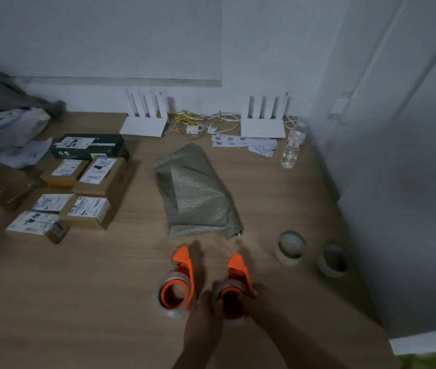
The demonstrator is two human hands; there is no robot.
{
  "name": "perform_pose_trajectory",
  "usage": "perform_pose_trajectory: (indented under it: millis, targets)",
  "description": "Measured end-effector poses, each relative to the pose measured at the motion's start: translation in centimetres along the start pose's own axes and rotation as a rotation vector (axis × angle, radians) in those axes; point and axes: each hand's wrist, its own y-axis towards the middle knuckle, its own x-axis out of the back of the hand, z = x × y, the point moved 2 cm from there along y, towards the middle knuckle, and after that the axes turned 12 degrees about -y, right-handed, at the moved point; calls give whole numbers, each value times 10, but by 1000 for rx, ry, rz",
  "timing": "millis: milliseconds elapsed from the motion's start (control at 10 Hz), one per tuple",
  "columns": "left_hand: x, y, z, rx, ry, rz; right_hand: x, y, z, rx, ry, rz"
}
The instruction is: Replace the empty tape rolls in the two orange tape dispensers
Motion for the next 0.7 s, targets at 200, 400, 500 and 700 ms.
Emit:
perform_pose_trajectory:
  millis: [200,400,500,700]
  targets:
    - [16,-28,-25,-170,-69,-93,34,-34,10,216,-88,-175]
    - [38,-38,-51,-158,-84,-106,58,-72,27,294,-162,-288]
    - [54,-44,-63,-222,-54,-91,63,-93,39,313,-176,-368]
    - [94,-57,-85,-459,21,-99,66,-129,70,339,-147,-495]
